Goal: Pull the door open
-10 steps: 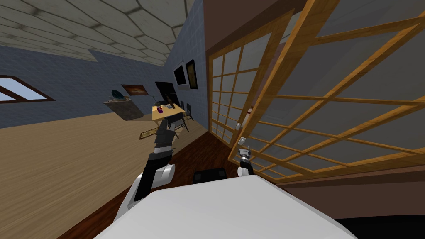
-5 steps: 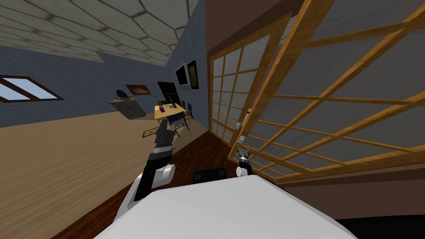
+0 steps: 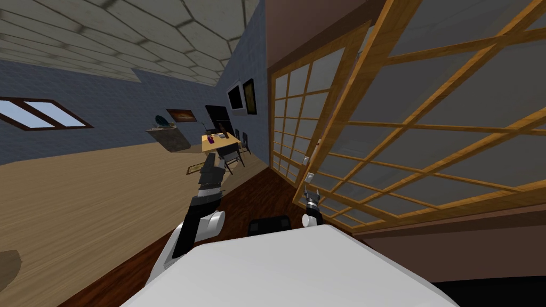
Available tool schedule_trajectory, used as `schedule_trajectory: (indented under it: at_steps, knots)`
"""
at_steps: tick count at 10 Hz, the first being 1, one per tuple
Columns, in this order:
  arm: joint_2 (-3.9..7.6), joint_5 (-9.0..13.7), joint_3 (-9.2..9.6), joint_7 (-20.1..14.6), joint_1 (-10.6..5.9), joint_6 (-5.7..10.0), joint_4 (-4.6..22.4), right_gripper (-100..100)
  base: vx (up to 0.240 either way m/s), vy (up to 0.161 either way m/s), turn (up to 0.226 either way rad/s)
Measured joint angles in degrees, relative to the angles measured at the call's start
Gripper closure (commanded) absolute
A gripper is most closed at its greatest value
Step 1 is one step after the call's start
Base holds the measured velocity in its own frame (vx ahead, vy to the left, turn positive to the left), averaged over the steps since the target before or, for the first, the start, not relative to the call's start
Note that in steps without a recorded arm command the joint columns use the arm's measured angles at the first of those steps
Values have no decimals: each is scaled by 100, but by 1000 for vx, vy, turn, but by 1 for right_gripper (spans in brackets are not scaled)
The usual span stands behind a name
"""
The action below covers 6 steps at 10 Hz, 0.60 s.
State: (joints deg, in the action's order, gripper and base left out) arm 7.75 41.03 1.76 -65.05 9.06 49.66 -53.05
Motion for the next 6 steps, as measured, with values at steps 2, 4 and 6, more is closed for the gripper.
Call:
schedule_trajectory:
  at_steps: [2,4,6]
  knots:
    - [-15,109,68,-221,15,12,-37,-100,-48,-9,14]
    - [78,119,72,-336,36,32,19,-100,153,-1,30]
    - [228,135,68,-522,188,37,-48,-100,164,2,16]
